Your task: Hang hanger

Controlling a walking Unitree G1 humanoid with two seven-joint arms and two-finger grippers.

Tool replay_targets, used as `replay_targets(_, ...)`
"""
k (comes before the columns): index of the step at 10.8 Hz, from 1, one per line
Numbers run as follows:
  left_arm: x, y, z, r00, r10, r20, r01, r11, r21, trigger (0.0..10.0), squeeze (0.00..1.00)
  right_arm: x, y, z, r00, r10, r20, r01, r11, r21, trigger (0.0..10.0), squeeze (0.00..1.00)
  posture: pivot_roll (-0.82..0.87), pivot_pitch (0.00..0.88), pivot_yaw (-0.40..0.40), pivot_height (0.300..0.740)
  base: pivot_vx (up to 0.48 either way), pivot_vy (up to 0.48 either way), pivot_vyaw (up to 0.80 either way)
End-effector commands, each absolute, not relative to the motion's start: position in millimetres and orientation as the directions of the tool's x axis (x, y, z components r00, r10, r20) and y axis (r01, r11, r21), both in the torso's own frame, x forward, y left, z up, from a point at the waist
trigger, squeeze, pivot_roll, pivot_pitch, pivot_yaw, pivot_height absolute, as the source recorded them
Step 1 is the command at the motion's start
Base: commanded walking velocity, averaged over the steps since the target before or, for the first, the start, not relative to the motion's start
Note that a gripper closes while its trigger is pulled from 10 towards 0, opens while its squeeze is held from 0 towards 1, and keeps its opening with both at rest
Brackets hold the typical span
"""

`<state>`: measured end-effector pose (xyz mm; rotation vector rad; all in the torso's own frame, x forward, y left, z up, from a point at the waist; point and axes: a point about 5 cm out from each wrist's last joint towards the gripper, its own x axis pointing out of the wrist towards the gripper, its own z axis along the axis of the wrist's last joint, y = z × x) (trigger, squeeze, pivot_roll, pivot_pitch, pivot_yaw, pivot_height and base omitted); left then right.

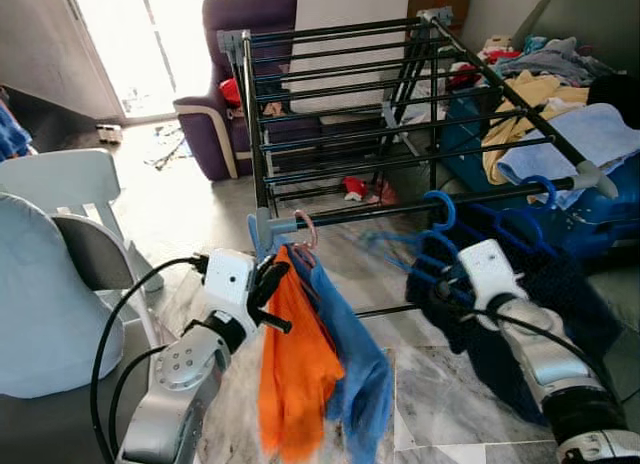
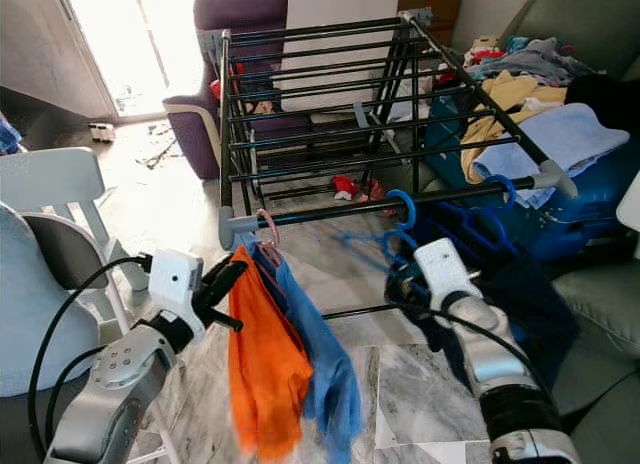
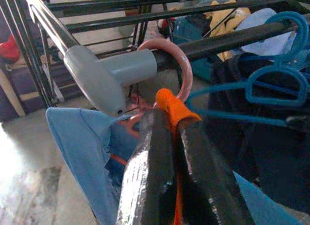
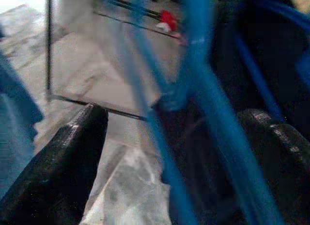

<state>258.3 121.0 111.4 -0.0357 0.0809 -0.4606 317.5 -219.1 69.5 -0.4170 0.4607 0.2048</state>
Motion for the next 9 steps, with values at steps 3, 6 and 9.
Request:
replay_targets(3,260,126,113,0.896,-0.436,-0.077,0.436,0.9,-0.022,10.0,0.0,324,-212,71,0.839,0.227,-0.494,-0.394,0.881,-0.264,10.0,0.0,-0.04,0.0,0.07,0.74,0.0,0.0,0.0)
replay_targets(6,261,125,113,0.895,-0.44,-0.077,0.44,0.898,-0.02,10.0,0.0,328,-213,69,0.836,0.229,-0.499,-0.395,0.883,-0.255,10.0,0.0,-0.04,0.0,0.069,0.74,0.0,0.0,0.0)
replay_targets(9,262,124,113,0.896,-0.437,-0.079,0.437,0.899,-0.02,10.0,0.0,335,-205,69,0.845,0.235,-0.481,-0.388,0.888,-0.247,10.0,0.0,-0.04,0.0,0.066,0.74,0.0,0.0,0.0)
